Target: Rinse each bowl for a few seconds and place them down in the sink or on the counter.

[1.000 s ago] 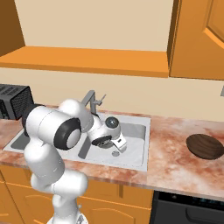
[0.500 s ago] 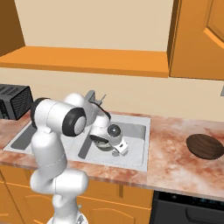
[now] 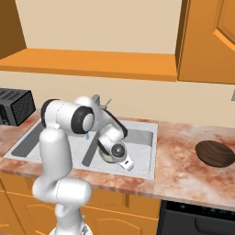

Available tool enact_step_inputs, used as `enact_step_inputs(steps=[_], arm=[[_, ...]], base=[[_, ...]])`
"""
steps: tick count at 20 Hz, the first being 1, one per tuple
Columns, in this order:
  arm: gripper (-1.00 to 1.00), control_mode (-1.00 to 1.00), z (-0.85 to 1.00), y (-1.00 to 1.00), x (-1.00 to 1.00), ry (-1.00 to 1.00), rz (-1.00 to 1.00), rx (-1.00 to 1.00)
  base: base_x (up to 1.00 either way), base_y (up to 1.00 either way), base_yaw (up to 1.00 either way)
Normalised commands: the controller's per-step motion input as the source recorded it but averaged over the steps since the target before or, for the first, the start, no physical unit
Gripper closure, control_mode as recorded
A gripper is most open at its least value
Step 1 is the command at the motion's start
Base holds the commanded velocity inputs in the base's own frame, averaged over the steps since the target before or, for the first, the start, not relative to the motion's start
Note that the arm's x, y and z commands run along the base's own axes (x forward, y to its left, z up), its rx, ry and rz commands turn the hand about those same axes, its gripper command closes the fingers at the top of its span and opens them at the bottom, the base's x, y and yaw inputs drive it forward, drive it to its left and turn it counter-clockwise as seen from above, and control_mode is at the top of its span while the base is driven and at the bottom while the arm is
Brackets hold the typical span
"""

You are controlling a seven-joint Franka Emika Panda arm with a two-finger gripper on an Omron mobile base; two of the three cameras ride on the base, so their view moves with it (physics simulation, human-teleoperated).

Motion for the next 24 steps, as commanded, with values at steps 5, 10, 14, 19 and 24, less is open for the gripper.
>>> enact_step_inputs(steps=[5,10,14,19,24], arm=[[1.0,-1.0,-0.37,-0.03,0.14,-0.01,0.05,0.0],[-1.0,-1.0,-0.27,-0.01,0.19,-0.01,0.05,0.0],[-1.0,-1.0,0.23,-0.05,0.07,-0.06,0.03,0.02],[-1.0,-1.0,0.65,-0.01,0.11,0.0,0.02,0.08],[-1.0,-1.0,0.7,0.0,0.11,0.0,0.02,0.08]], base=[[0.0,0.0,0.0],[0.0,0.0,0.0],[0.0,0.0,0.0],[0.0,0.0,0.0],[0.0,0.0,0.0]])
